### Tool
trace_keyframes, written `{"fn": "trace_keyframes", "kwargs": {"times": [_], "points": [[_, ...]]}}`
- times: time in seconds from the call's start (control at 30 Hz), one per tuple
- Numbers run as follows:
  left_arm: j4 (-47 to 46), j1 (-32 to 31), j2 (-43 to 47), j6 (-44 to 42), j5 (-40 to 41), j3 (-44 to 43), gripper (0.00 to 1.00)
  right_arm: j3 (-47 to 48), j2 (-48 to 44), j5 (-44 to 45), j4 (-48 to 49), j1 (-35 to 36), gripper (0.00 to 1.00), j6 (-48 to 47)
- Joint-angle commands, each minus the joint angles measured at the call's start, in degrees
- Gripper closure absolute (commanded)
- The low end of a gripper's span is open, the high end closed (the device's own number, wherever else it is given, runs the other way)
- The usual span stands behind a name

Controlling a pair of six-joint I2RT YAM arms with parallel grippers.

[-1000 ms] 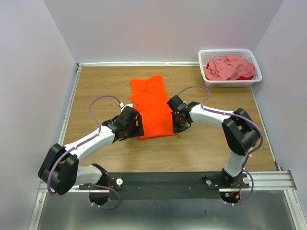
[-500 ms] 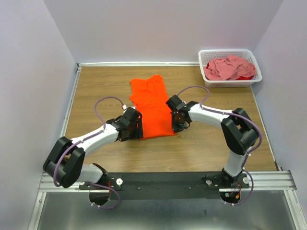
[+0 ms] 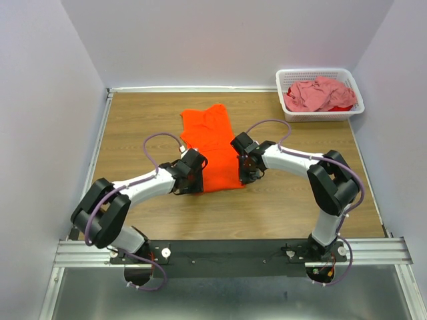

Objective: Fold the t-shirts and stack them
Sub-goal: Fold the tshirt

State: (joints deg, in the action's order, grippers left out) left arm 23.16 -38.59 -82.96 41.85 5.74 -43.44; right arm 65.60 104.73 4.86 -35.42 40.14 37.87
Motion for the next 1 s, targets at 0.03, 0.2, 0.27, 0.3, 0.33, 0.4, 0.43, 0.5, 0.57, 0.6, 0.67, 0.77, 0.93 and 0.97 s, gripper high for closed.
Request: {"fn": "trace_keyframes", "kwargs": {"times": [0.03, 0.2, 0.27, 0.3, 0.33, 0.4, 0.43, 0.5, 0.57, 0.6, 0.67, 0.77, 0.93, 0.97], "points": [[0.9, -1.2, -2.4, 1.7, 3.5, -0.9, 0.48, -5.3, 6.6, 0.8, -6.7, 1.7, 1.0, -1.2], [3.4, -2.4, -3.3, 3.3, 5.8, -0.9, 0.48, -5.4, 7.1, 0.6, -6.6, 1.8, 0.99, -1.7], [3.9, -2.5, -4.3, 3.6, 6.5, -0.9, 0.51, -5.4, 7.2, 0.5, -6.6, 1.8, 0.99, -2.0], [4.4, -2.6, -4.8, 3.6, 6.6, -0.9, 0.55, -5.4, 7.2, 0.5, -6.7, 1.8, 0.99, -2.1], [4.7, -2.7, -5.2, 3.7, 6.7, -0.9, 0.57, -5.4, 7.2, 0.5, -6.6, 1.9, 0.99, -2.3], [4.5, -3.0, -5.7, 4.0, 6.5, -0.5, 0.71, -5.4, 7.2, 0.5, -6.6, 1.9, 0.99, -2.4], [4.2, -3.1, -5.6, 4.1, 6.3, -0.3, 0.76, -5.4, 7.2, 0.4, -6.6, 1.9, 0.99, -2.5], [4.5, -3.2, -5.5, 3.7, 5.6, -0.1, 0.96, -5.7, 7.1, 0.0, -6.7, 2.0, 0.99, -2.8], [6.0, -3.9, -4.6, 3.3, 5.3, -0.2, 1.0, -7.9, 5.1, -1.0, -6.7, 2.1, 0.99, -3.1], [8.5, -4.4, -4.0, 2.8, 4.9, -0.2, 1.0, -8.8, 4.1, -2.8, -6.8, 2.5, 0.99, -3.3], [11.6, -6.1, -0.3, 2.1, 3.9, 0.1, 1.0, -12.1, 0.1, -6.4, -8.5, 3.8, 0.99, -3.2], [17.9, -8.6, 7.9, 1.4, -3.2, 1.5, 1.0, -14.5, -7.2, -7.8, -15.2, 6.0, 0.99, -2.5], [27.1, -14.2, 20.3, 8.0, -11.6, 0.9, 1.0, -15.2, -17.2, -10.0, -26.9, 6.3, 0.99, -2.9], [27.6, -14.5, 21.6, 8.7, -12.9, 0.0, 1.0, -14.9, -18.1, -10.3, -30.1, 6.3, 0.99, -3.1]]}}
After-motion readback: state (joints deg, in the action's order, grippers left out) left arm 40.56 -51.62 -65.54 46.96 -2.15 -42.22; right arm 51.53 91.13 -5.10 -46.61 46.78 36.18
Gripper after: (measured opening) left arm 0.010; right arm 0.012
